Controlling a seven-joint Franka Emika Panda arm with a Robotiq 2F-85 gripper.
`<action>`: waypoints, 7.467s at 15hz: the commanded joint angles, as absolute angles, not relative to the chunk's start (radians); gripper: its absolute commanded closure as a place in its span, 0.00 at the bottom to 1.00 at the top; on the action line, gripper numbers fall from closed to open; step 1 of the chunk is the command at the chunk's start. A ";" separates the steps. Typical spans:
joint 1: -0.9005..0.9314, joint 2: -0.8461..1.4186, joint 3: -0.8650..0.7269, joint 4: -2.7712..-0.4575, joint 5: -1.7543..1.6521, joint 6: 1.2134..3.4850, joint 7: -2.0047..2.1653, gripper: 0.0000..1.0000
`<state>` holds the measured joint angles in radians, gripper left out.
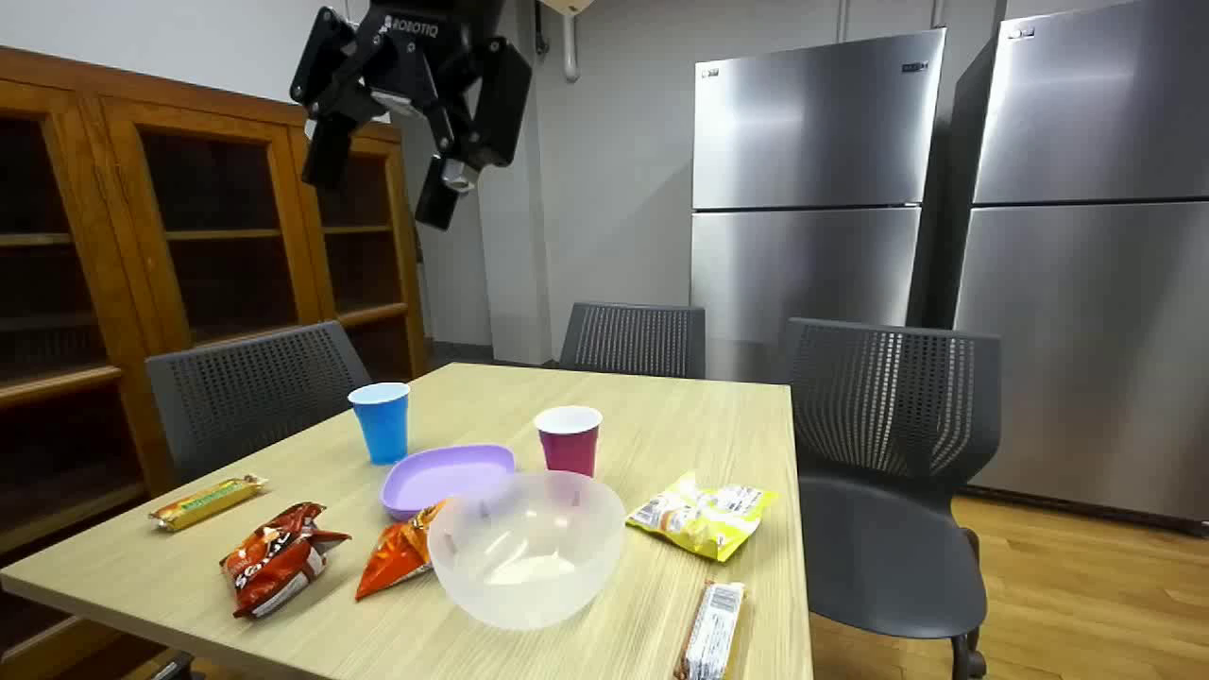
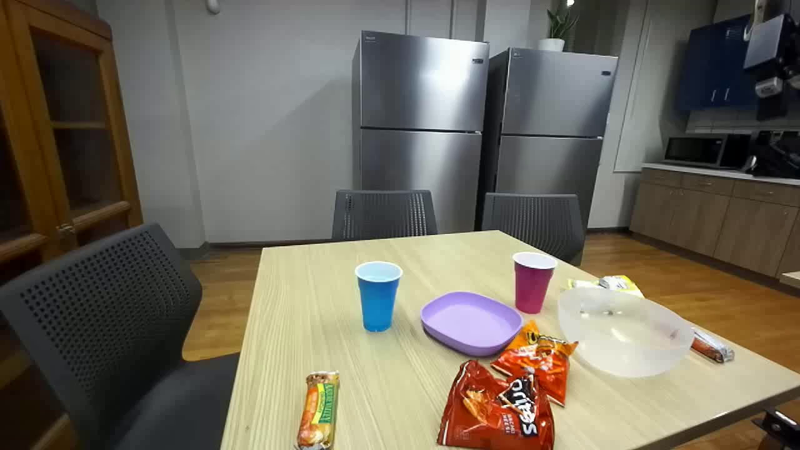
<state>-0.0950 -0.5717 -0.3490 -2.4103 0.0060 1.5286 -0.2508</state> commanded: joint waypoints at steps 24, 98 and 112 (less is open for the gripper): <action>-0.244 -0.109 -0.353 -2.384 -0.020 2.012 -0.230 0.00; -0.391 0.527 -0.275 -2.280 -0.090 2.696 -0.279 0.25; -0.467 0.429 -0.208 -2.321 -0.049 2.650 -0.394 0.84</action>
<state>-0.4265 0.5072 -0.2360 -2.2878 -0.0659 2.6856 -0.3349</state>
